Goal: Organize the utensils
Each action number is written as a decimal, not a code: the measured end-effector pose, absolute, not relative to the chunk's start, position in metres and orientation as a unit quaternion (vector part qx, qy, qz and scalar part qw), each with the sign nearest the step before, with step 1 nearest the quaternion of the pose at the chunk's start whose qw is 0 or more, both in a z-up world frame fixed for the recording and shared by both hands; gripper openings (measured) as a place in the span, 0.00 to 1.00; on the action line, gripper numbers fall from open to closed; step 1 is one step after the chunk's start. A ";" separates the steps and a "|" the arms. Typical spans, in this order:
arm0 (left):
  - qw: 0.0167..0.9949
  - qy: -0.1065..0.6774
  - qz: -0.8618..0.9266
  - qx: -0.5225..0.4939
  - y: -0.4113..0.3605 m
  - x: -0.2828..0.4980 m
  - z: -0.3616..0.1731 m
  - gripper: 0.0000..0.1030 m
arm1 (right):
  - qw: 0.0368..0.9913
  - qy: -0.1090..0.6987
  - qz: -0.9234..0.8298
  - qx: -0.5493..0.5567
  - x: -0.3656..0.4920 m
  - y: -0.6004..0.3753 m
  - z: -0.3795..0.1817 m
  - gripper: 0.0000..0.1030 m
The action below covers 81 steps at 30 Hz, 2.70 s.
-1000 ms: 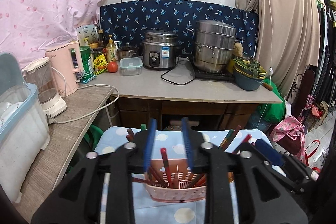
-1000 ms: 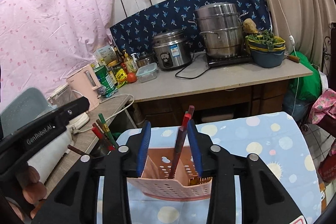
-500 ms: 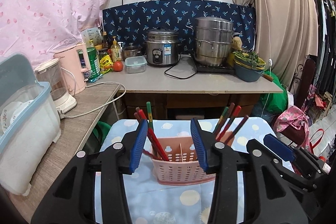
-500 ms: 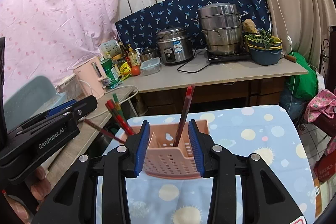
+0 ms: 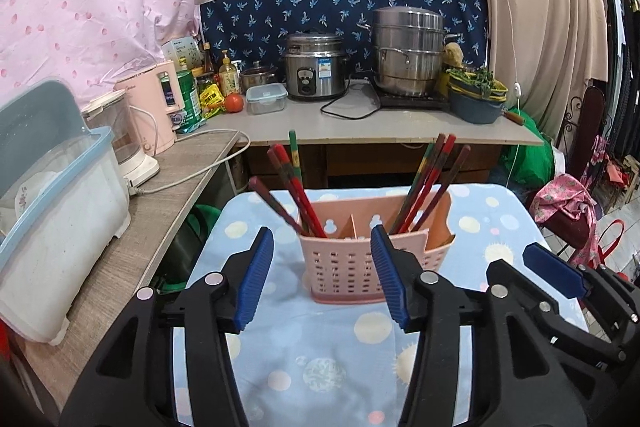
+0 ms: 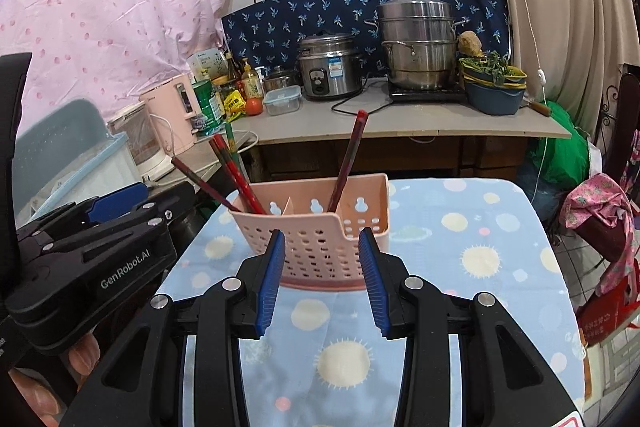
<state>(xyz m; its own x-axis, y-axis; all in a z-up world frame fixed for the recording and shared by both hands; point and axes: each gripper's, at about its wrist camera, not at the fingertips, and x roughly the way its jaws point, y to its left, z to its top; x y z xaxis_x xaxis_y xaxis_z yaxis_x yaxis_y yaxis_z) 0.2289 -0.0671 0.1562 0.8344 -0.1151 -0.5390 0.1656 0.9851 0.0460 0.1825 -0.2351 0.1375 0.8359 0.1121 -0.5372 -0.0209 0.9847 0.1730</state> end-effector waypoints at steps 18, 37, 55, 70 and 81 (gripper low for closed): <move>0.948 0.312 -0.051 0.044 -0.049 0.206 0.118 0.60 | 0.946 0.316 0.030 0.071 0.166 -0.226 0.111 0.48; 0.941 0.333 -0.031 0.044 -0.039 0.194 0.095 0.76 | 0.942 0.328 0.011 0.069 0.156 -0.227 0.095 0.84; 0.936 0.348 -0.016 0.046 -0.034 0.192 0.083 0.93 | 0.941 0.332 -0.007 0.068 0.149 -0.234 0.081 0.94; 0.932 0.360 0.001 0.045 -0.025 0.195 0.076 0.93 | 0.938 0.342 -0.006 0.063 0.148 -0.230 0.072 0.94; 0.931 0.360 0.000 0.053 -0.028 0.194 0.074 0.93 | 0.937 0.343 -0.005 0.062 0.148 -0.230 0.071 0.94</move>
